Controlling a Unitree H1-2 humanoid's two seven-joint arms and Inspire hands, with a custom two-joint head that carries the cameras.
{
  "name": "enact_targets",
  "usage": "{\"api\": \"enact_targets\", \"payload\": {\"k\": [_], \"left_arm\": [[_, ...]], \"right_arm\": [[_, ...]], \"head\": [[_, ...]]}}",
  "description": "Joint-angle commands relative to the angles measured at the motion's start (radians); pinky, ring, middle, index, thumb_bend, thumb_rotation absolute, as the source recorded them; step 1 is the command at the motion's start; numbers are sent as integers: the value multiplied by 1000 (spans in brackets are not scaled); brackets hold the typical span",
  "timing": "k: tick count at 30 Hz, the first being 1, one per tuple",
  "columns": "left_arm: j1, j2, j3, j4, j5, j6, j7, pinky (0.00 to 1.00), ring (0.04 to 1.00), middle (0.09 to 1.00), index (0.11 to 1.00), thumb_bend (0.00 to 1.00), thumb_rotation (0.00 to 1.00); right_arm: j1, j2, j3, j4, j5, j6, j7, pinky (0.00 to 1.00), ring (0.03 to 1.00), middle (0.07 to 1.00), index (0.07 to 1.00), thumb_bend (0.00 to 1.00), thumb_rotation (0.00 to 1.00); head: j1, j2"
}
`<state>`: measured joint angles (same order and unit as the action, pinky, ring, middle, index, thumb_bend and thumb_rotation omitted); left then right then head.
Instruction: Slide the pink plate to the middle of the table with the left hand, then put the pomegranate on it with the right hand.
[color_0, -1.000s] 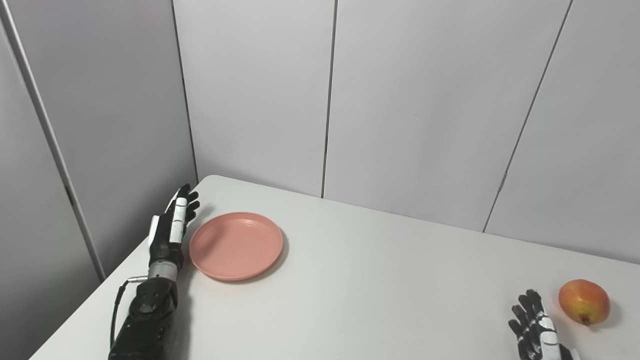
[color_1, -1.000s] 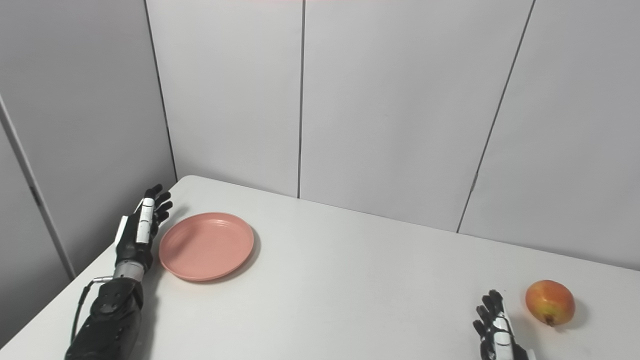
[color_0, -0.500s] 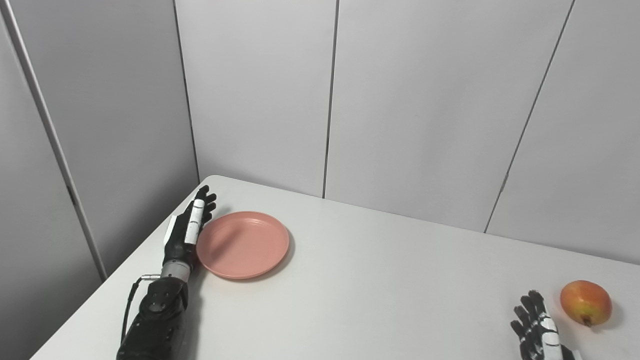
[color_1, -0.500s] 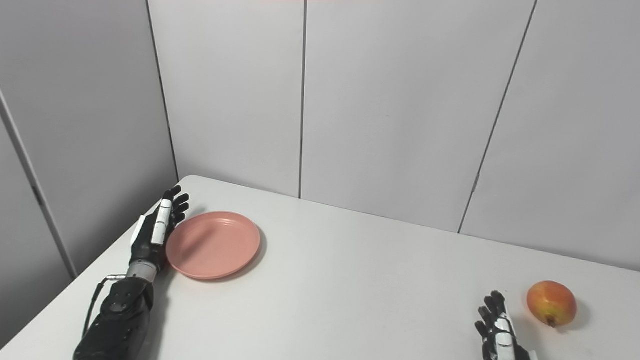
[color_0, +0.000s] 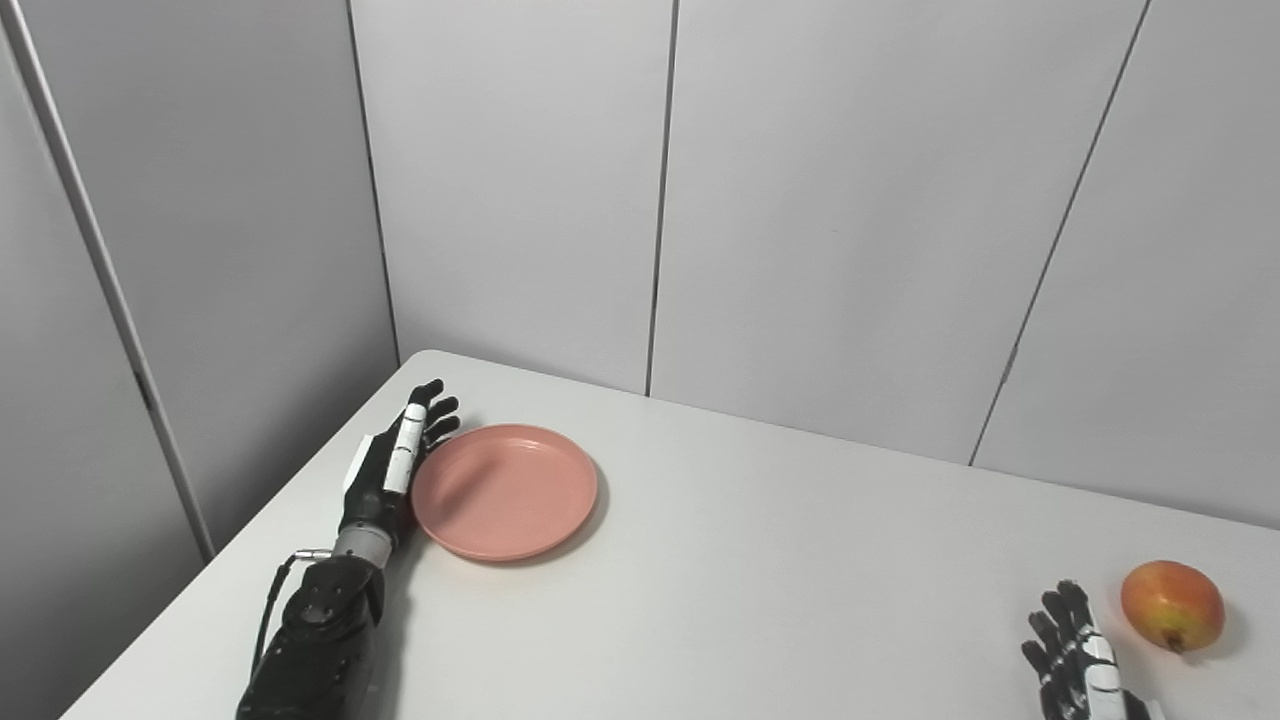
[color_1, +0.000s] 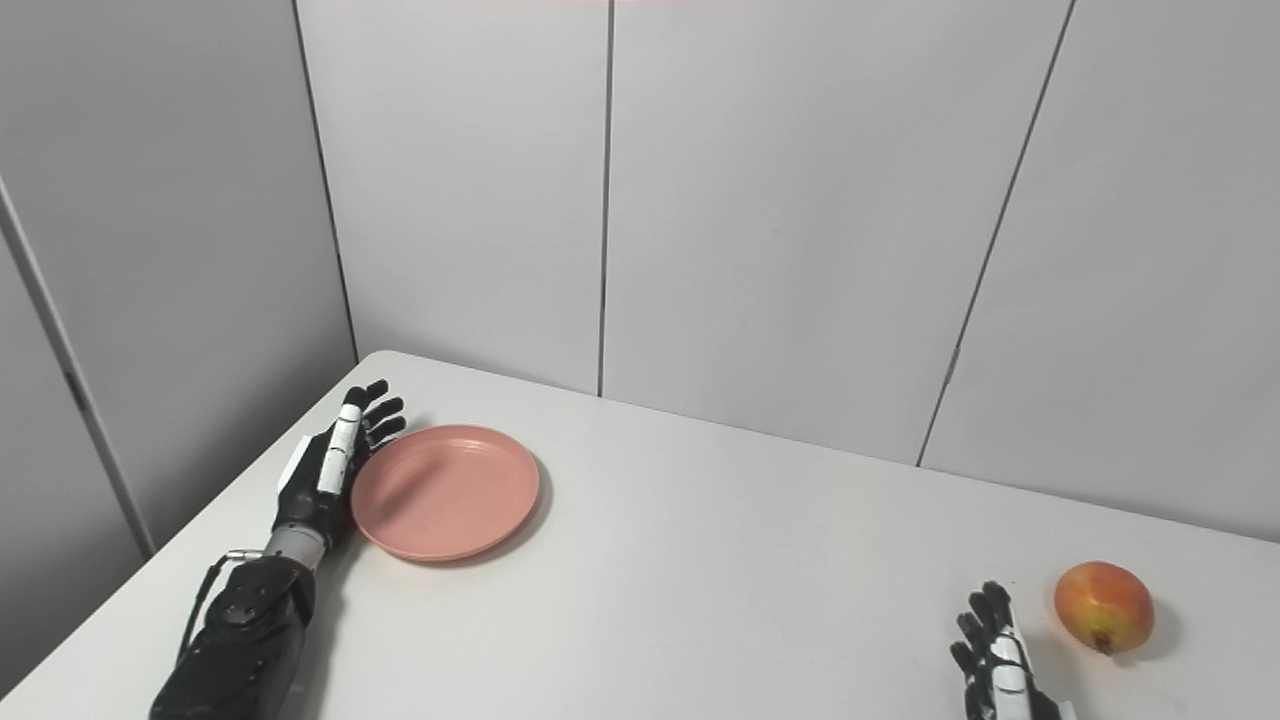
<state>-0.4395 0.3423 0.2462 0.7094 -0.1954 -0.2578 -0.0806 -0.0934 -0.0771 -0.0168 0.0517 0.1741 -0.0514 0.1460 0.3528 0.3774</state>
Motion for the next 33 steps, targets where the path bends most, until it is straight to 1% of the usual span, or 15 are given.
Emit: {"api": "enact_targets", "payload": {"k": [1,4,8,10,16,19,25,30,33], "left_arm": [[-18,-5,-10,-21,-4,-4,-12,871,885,891,893,633,1000],[-16,-10,-22,-34,4,14,-15,875,889,895,895,644,1000],[-10,-27,-32,-70,0,39,-20,879,891,888,891,619,1000],[-8,-36,-40,-86,3,45,-23,879,897,893,899,623,1000],[3,-67,-65,-137,19,79,-8,874,895,895,902,626,1000],[8,-85,-72,-156,17,89,-3,908,912,914,927,629,1000],[11,-110,-81,-188,28,109,4,918,923,925,942,639,1000],[25,-134,-93,-253,26,164,2,937,937,939,948,625,1000],[31,-144,-101,-283,25,190,0,937,941,939,950,626,1000]], "right_arm": [[-10,-2,-5,-24,2,-1,0,1000,1000,1000,1000,302,1000],[-11,-2,-6,-24,2,-2,-1,1000,1000,1000,1000,306,1000],[-11,-2,-5,-21,1,-2,-1,1000,1000,1000,1000,309,1000],[-11,-3,-4,-22,0,-1,-1,1000,1000,1000,1000,316,1000],[-12,-1,-3,-19,-5,-7,-2,1000,1000,1000,1000,333,1000],[-12,1,-4,-19,-4,-6,-3,1000,1000,1000,1000,341,1000],[-15,5,-6,-11,-4,-13,-4,1000,1000,1000,1000,348,988],[-16,2,-3,3,-14,-28,-2,1000,1000,1000,1000,396,960],[-18,4,-3,13,-16,-34,-1,1000,1000,1000,1000,416,938]], "head": [[1,1],[0,2],[-4,4],[-5,5],[-12,9],[-16,11],[-44,34],[-69,49],[-95,63]]}}
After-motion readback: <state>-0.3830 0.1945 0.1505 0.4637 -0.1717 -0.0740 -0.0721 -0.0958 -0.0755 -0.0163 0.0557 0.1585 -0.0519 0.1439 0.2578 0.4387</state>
